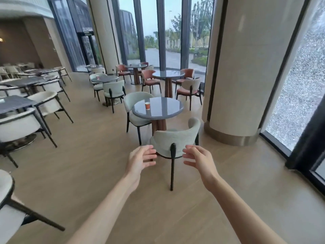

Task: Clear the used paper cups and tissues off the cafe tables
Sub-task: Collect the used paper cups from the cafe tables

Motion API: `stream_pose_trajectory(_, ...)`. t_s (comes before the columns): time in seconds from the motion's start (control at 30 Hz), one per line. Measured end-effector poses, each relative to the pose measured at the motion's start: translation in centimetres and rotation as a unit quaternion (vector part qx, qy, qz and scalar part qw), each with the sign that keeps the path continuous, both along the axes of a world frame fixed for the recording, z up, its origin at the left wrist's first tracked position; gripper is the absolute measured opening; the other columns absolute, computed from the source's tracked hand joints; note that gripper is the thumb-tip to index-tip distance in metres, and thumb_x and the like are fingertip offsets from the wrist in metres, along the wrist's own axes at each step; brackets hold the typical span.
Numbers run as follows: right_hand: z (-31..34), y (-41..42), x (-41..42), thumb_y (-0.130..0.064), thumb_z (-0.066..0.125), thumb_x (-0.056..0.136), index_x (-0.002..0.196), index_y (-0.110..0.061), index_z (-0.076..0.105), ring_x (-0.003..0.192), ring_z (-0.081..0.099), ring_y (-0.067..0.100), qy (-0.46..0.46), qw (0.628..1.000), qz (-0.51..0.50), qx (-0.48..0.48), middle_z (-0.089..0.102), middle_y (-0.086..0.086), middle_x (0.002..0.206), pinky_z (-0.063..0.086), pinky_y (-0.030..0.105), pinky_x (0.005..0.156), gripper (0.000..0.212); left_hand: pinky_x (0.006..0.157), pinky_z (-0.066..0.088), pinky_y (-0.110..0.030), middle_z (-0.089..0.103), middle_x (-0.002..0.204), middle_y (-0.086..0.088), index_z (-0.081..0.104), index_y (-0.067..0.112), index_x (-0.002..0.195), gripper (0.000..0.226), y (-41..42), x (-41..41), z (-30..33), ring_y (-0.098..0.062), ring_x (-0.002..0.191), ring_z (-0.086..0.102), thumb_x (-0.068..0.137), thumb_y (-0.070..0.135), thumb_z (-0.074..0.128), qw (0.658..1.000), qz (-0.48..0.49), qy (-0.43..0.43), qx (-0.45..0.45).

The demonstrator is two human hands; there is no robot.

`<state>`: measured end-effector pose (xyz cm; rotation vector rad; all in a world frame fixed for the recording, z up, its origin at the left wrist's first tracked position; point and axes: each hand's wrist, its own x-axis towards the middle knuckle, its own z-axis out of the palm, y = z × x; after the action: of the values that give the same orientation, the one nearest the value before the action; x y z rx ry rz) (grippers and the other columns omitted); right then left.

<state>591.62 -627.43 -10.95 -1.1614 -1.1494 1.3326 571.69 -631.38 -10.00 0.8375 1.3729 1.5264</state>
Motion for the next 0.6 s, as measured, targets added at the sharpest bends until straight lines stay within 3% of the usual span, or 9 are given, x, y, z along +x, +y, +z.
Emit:
stream_pose_trajectory(0.23,-2.7,14.4,-5.2,-0.015,0.056,0.097,0.117,-0.01,0.068,0.107,0.069,0.022,-0.009,0.998,0.062,-0.014,0.073,0.011,0.11,0.059,0.035,0.089,0.024,0.089,0.056,-0.052,0.07,0.109,-0.028,0.07,-0.002,0.103,0.022,10.6,-4.9,-2.0,-0.031,0.091,0.069,0.1,0.012,0.053,0.998,0.064,-0.011,-0.01)
stream_pose_trajectory(0.37,-5.1,22.6,-9.7,-0.014,0.055,0.098,0.115,-0.01,0.068,0.1,0.069,0.019,-0.023,0.996,0.08,-0.033,0.072,0.01,0.108,0.058,0.035,0.089,0.022,0.088,0.058,-0.051,0.071,0.108,-0.027,0.07,-0.002,0.103,0.022,18.2,-9.7,-4.8,-0.03,0.091,0.07,0.099,0.013,0.054,0.995,0.089,-0.025,-0.027)
stream_pose_trajectory(0.6,-4.6,39.2,-18.4,-0.014,0.055,0.098,0.109,-0.01,0.07,0.102,0.07,0.029,-0.048,0.996,0.06,-0.038,0.073,0.013,0.104,0.059,0.042,0.091,0.019,0.088,0.057,-0.052,0.07,0.109,-0.028,0.07,-0.002,0.103,0.022,34.2,-18.9,-5.0,-0.029,0.089,0.07,0.099,0.012,0.054,0.994,0.09,-0.041,-0.04)
